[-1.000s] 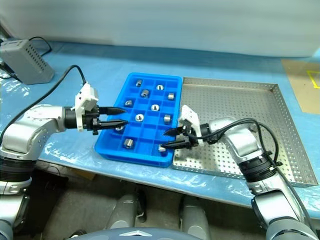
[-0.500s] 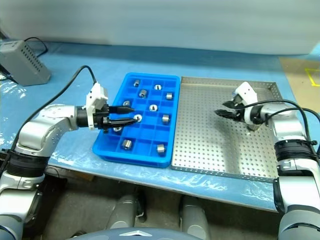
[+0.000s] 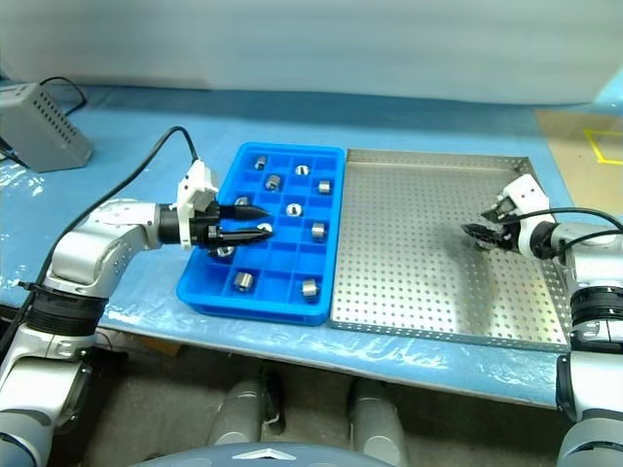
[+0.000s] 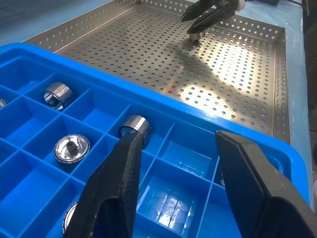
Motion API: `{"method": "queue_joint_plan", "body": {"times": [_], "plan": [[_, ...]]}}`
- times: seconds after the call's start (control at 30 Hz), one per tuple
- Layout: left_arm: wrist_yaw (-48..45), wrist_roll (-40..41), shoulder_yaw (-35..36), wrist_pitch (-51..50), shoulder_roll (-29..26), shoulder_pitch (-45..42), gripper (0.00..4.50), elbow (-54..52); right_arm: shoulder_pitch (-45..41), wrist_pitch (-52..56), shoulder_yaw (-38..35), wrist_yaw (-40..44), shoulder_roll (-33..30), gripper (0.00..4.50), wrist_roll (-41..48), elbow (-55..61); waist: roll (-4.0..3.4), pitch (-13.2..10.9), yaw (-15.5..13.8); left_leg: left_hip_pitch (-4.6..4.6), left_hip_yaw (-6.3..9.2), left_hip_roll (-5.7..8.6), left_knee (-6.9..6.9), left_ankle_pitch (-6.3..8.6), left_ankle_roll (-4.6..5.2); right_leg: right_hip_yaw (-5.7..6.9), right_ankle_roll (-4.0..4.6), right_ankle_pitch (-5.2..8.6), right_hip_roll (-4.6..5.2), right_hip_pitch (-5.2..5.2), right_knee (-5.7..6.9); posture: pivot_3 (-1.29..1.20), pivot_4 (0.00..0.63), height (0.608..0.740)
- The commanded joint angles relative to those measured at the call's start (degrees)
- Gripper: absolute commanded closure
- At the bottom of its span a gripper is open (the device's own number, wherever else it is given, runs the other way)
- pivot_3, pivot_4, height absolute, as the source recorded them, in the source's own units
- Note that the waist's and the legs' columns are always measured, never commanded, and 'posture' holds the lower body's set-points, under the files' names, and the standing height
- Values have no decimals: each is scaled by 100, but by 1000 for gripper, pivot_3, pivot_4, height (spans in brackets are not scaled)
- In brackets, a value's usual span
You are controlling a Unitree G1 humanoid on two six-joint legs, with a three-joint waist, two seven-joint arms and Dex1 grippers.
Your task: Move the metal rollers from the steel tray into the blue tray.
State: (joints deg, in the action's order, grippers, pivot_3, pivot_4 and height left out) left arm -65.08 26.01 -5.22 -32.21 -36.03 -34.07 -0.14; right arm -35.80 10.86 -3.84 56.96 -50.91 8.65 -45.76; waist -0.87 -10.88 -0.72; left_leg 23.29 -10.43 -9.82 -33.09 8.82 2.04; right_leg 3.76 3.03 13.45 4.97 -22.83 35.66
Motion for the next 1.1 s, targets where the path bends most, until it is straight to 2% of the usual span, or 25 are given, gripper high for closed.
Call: {"method": "queue_joint_plan", "body": {"times": [0.03, 0.53, 0.67, 0.7, 1.0, 1.1], "plan": [[-84, -29, 25, 118, -28, -131, 2029, -21, -21, -221, -193, -138, -147, 1818, -50, -34, 0, 0, 7, -1, 0, -1, 0, 0, 0, 0, 0, 0, 0, 0, 0, -255, 150, 740], [-100, -57, 38, 69, -41, -84, 2029, -96, 107, -408, -135, -245, 60, 1818, -173, -589, -1, 1, 0, -1, -1, -1, -2, 2, 2, 0, 0, 0, 0, 2, 0, -248, 150, 740], [-108, -54, 42, 57, -51, -105, 2029, -94, 53, -359, -169, -278, 142, 2699, -136, -527, -1, 1, -2, -2, -2, -1, -2, 2, 1, 0, 0, 0, 0, 2, 1, -248, 150, 740], [-113, -55, 43, 59, -56, -109, 2029, -91, 43, -351, -181, -237, 167, 2699, -109, -497, -1, 1, -1, -2, -1, -1, -3, 2, 1, 0, 0, 0, 0, 3, 1, -247, 150, 740], [-123, -55, 70, 66, -81, -136, 2029, -113, 23, -31, -248, -35, 368, 2812, 78, 322, -2, 0, -2, 0, -2, -3, -3, 2, 2, 0, 0, 0, -1, 0, 0, -236, 150, 740], [-127, -3, 122, 19, -104, -154, 2029, -144, -3, 540, -212, 220, 552, 2812, 437, 1384, -3, 0, 5, 0, -3, -3, -3, 3, 3, 0, 0, 0, -1, -1, 0, -225, 150, 740]]}}
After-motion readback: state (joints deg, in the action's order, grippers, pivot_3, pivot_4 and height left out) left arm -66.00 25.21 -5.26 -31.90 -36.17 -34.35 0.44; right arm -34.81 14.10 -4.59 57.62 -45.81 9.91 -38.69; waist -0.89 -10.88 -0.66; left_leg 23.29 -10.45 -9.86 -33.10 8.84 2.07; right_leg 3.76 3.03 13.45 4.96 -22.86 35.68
